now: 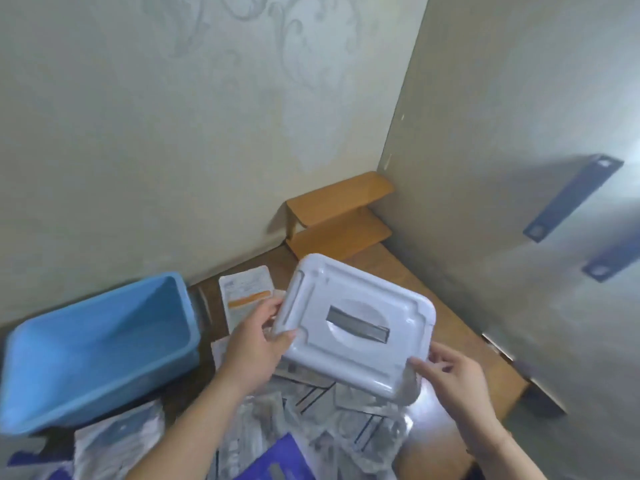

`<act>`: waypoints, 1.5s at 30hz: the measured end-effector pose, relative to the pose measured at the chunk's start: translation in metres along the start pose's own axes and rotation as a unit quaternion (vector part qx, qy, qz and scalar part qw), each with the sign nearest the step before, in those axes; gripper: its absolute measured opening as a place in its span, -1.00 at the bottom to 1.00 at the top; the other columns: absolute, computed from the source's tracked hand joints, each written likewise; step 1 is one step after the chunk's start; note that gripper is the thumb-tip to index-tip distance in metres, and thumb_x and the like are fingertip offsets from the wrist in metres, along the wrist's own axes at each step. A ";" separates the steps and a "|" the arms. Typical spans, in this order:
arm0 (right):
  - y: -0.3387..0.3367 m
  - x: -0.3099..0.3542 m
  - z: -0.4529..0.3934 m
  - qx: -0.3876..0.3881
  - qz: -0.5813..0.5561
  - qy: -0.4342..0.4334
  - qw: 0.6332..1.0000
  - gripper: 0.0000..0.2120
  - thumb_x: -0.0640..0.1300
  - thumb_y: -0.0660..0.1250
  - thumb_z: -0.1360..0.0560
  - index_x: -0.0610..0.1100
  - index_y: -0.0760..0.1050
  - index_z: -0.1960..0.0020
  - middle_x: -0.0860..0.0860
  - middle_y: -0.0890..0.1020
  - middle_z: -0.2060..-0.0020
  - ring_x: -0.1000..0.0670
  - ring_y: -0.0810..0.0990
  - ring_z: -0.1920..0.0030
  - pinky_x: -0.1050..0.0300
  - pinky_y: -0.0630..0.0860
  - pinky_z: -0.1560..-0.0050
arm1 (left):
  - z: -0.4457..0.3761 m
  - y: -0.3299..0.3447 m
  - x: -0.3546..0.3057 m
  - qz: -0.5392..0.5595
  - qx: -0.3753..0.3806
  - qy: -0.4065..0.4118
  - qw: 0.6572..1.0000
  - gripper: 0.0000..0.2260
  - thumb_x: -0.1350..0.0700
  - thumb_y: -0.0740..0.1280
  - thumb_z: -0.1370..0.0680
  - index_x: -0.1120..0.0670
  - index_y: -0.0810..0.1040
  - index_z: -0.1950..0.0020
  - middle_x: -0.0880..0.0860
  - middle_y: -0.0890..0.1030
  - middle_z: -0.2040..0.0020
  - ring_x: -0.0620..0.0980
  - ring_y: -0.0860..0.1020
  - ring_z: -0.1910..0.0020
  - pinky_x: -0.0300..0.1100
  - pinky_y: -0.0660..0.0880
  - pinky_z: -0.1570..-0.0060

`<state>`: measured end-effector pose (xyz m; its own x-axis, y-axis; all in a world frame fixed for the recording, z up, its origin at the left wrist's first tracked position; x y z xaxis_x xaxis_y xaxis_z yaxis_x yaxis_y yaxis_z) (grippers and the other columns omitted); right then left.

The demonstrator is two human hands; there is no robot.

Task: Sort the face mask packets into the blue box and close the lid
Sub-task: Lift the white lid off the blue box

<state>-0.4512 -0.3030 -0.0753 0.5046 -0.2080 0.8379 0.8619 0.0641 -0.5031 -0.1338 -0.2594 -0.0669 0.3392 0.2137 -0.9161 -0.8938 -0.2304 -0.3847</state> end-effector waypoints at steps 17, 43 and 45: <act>-0.021 -0.124 -0.114 0.089 0.210 0.019 0.973 -0.24 0.33 0.27 -0.42 0.06 0.12 -0.50 0.04 0.32 -0.47 -0.02 0.24 -0.46 -0.05 0.29 -0.36 | -0.185 0.217 0.003 -0.190 0.130 -0.059 0.971 -0.46 0.22 0.17 -0.64 -0.08 0.16 -0.59 0.00 0.24 -0.54 0.08 0.19 -0.53 0.07 0.22 -0.48; 0.142 -0.093 0.043 0.172 0.363 -0.346 0.848 -0.49 0.24 0.22 -0.44 -0.05 0.45 -0.26 -0.23 0.50 -0.31 -0.36 0.38 -0.36 -0.17 0.21 -0.39 | 0.191 -0.050 0.193 -0.437 0.075 -0.175 0.879 -0.10 -0.43 0.20 -0.45 -0.24 -0.35 -0.53 -0.26 -0.48 -0.47 -0.13 -0.45 -0.49 0.07 -0.40 -0.46; 0.192 -0.031 0.116 0.217 0.332 -0.458 0.795 -0.49 0.30 0.10 -0.49 0.05 0.40 -0.32 -0.12 0.40 -0.39 -0.27 0.33 -0.40 -0.25 0.21 -0.35 | 0.210 -0.056 0.208 -0.456 0.119 -0.178 0.864 0.03 -0.53 0.20 -0.34 -0.26 -0.50 -0.45 -0.23 -0.58 -0.43 -0.10 -0.58 -0.41 0.21 -0.48 -0.38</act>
<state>-0.2953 -0.1708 -0.1732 0.5093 0.7989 0.3201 0.2255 0.2350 -0.9455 -0.0743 -0.0024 -0.2122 0.8600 0.4919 -0.1355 -0.3521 0.3800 -0.8554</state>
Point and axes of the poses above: each hand's wrist, its own z-axis away from the middle knuckle, its own y-axis out of the palm, x = y × z, the point moved 8 cm from there along -z, towards the middle knuckle
